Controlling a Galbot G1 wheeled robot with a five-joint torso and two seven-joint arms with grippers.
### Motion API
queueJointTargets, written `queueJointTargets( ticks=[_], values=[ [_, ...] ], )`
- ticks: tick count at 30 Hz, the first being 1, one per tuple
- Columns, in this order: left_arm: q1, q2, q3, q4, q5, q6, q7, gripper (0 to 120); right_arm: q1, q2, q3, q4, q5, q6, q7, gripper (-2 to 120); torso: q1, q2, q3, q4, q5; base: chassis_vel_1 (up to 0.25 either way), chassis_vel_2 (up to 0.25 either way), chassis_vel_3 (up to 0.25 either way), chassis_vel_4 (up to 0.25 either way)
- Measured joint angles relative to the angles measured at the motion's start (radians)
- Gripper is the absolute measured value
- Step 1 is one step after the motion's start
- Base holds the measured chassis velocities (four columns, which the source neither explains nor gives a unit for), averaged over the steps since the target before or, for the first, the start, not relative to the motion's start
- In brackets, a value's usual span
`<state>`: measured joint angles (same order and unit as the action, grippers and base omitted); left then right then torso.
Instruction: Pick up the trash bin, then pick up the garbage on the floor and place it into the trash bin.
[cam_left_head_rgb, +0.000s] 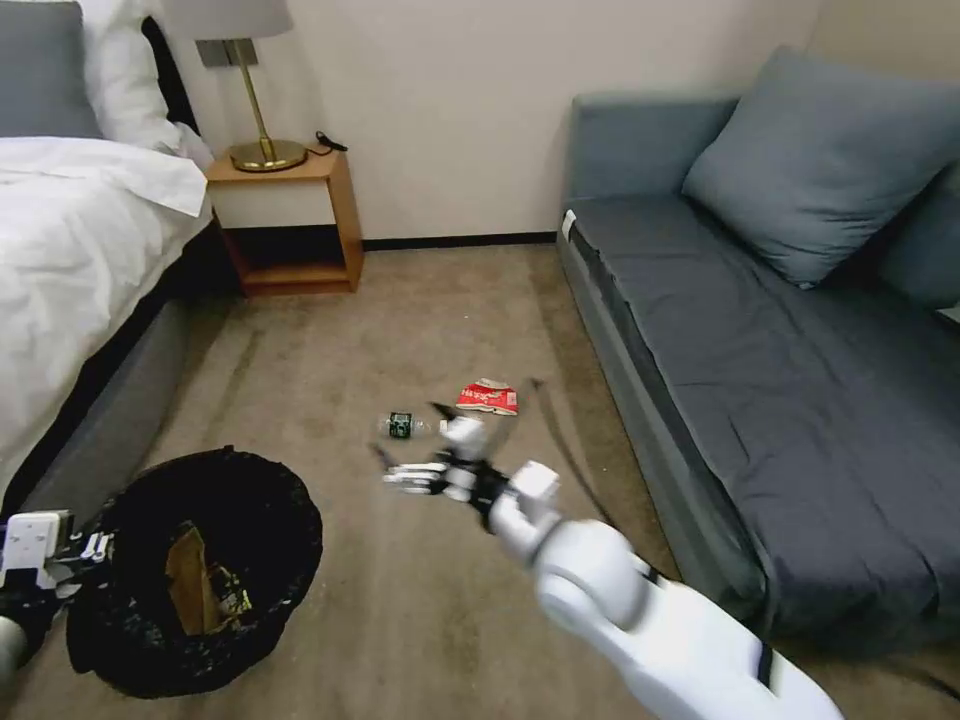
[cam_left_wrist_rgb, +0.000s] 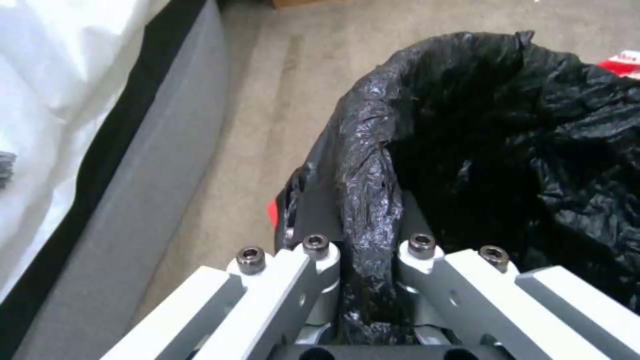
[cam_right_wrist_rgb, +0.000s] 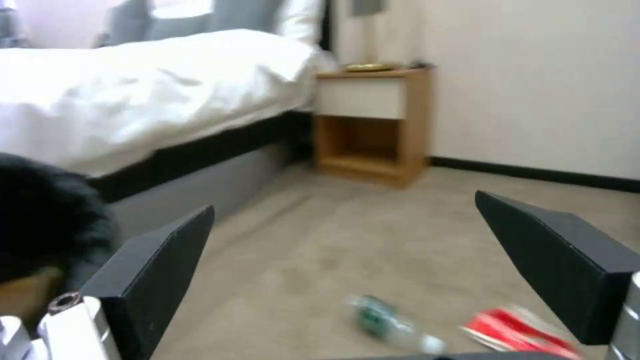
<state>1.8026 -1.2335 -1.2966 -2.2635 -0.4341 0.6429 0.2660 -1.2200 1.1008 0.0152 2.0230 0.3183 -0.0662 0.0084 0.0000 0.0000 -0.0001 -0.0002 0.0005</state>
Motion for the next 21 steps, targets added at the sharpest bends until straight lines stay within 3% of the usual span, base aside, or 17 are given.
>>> queueJointTargets(
  ticks=[4, 8, 21],
  values=[
    [0.0, 0.001, 0.0, 0.003, -0.003, 0.0, 0.002, 5, -0.242, 0.015, 0.177, 0.031, -0.067, 0.106, -0.049, 100, 0.0, 0.0, 0.0, -0.0001, -0.0001, 0.0, 0.0, 0.0, 0.0],
    [0.004, -0.003, 0.003, 0.002, -0.003, -0.001, 0.002, 5, -0.344, 0.032, 0.248, 0.023, -0.096, 0.184, -0.069, 100, 0.0, 0.0, 0.0, 0.0001, -0.0002, 0.0, 0.0, 0.0, 0.0],
    [0.013, -0.006, 0.001, -0.001, -0.002, -0.003, 0.002, 5, -0.389, 0.052, 0.294, -0.013, -0.137, 0.252, -0.072, 100, 0.0, 0.0, 0.0, 0.0003, -0.0004, 0.0, 0.0, 0.0, 0.0]
  ],
)
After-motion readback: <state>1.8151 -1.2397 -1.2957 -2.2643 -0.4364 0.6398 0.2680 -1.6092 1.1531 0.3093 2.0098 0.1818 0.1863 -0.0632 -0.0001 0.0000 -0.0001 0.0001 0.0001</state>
